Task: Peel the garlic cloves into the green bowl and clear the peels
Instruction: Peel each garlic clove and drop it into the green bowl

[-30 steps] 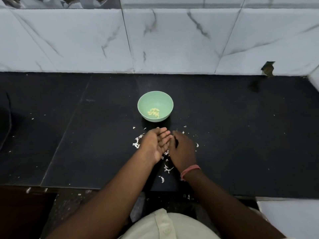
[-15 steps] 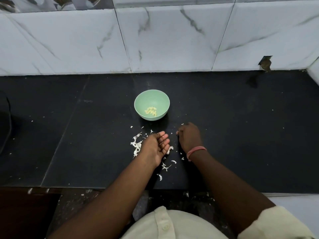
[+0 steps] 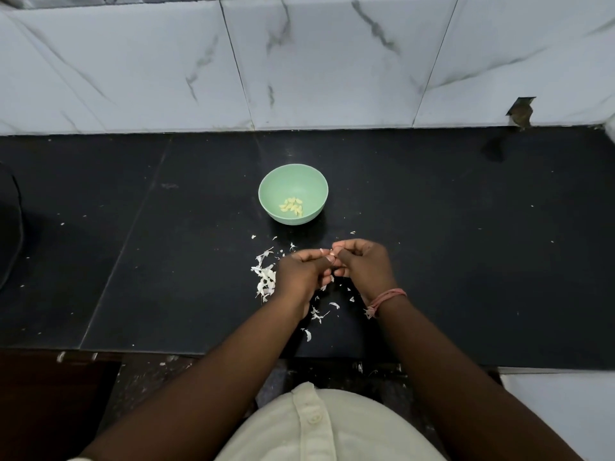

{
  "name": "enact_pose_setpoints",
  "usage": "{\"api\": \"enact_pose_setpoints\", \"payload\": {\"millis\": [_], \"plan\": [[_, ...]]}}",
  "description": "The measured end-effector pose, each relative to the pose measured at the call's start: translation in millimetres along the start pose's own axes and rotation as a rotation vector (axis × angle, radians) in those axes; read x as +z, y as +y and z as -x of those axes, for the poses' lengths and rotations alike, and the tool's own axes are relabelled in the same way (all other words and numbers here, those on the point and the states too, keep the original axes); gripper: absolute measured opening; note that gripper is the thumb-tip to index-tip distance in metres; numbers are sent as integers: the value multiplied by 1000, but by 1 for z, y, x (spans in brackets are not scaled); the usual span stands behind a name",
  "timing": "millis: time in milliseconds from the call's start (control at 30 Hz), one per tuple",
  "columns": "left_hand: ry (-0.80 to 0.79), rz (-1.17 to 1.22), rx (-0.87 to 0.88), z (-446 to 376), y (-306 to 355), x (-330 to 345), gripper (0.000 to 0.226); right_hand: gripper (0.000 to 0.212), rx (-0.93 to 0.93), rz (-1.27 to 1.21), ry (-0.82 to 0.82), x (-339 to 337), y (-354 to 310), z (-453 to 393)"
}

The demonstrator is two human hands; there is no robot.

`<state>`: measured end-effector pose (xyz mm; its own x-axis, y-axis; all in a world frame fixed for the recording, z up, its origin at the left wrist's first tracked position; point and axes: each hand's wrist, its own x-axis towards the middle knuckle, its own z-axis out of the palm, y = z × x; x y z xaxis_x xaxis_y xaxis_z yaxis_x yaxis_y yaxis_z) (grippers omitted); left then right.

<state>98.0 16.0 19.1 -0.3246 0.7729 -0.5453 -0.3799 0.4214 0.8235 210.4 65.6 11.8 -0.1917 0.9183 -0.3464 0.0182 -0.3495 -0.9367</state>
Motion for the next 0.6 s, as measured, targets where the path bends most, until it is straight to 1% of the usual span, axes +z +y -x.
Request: {"api": "enact_pose_setpoints", "payload": {"millis": [133, 200, 267, 367, 533, 600], "plan": [[28, -45, 87, -1, -4, -2, 7, 11, -30, 103, 2, 1, 2, -1], [26, -69, 91, -3, -5, -4, 4, 12, -27, 116, -16, 0, 5, -1], [9, -78, 59, -5, -4, -5, 7, 12, -40, 131, -71, -5, 6, -2], [-10, -105, -6, -11, -3, -5, 11, 19, -122, 263, -145, -14, 8, -3], [-20, -154, -95, -20, -3, -3, 13, 12, -240, 541, -199, -26, 8, -6], [-13, -166, -106, -22, -3, -4, 11, 10, -260, 590, -234, -25, 5, -6]]}}
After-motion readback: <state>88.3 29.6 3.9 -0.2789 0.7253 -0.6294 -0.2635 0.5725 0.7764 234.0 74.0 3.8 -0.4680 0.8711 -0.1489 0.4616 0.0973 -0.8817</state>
